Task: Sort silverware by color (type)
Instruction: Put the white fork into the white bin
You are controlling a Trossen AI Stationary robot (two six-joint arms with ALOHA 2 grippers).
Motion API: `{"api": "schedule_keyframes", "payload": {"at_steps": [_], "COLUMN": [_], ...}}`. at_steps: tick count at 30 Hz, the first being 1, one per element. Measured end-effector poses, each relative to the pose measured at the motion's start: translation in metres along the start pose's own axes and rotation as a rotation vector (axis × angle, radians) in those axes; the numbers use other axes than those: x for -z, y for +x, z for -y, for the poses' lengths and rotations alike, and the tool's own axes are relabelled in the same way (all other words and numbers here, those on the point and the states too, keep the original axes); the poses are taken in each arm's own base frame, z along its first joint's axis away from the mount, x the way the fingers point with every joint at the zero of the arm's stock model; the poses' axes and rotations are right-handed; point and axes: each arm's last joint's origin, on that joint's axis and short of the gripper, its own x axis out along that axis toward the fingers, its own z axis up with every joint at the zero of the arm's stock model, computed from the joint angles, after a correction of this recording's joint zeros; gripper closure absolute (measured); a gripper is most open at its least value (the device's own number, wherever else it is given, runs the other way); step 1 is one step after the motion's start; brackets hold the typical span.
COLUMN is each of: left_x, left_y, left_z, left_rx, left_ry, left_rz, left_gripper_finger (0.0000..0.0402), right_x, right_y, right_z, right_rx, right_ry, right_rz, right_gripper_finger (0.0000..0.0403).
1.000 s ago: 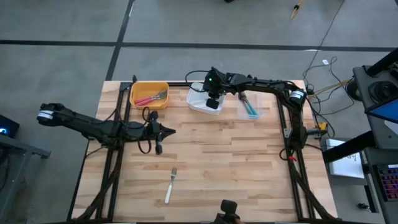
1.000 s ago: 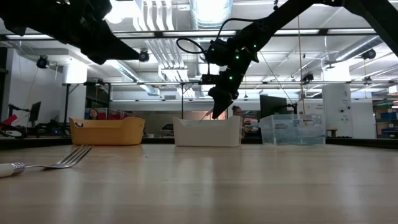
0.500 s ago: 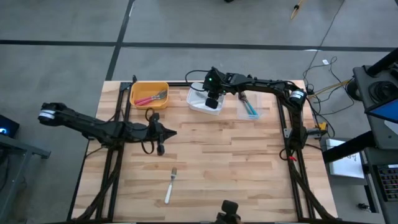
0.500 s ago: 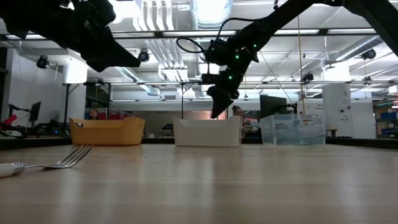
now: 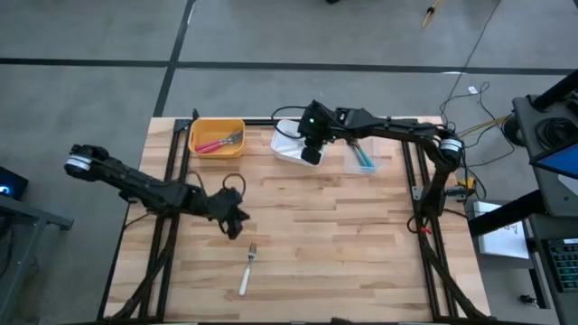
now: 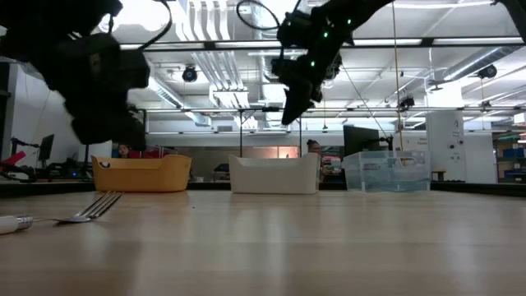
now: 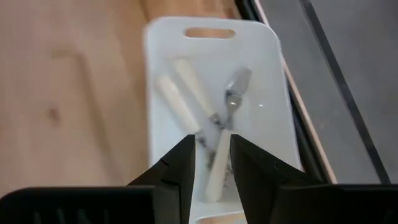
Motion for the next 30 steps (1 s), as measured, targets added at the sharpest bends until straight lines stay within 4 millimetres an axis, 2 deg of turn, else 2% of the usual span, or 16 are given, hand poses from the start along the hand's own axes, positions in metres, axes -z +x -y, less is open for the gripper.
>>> {"api": "schedule_keyframes", "payload": {"at_steps": [8, 15, 25, 30], "left_x": [0.029, 0.043, 0.045, 0.043], "left_y": [0.011, 0.019, 0.037, 0.039], "left_z": [0.036, 0.072, 0.095, 0.097], "left_rx": [0.027, 0.039, 0.042, 0.024], "left_ry": [-0.067, 0.005, 0.139, 0.202], "left_rz": [-0.188, -0.246, -0.240, -0.204], "left_gripper_finger": [0.0402, 0.0402, 0.0401, 0.0373], "right_x": [-0.002, 0.003, 0.023, 0.036], "right_y": [-0.042, -0.065, -0.068, -0.068], "right_z": [-0.042, -0.084, -0.139, -0.159], "right_rx": [-0.070, -0.146, -0.239, -0.271], "right_ry": [-0.027, -0.090, -0.170, -0.198], "right_rz": [0.035, 0.070, 0.031, 0.001], "right_gripper_finger": [0.0310, 0.0310, 0.0310, 0.0310]}}
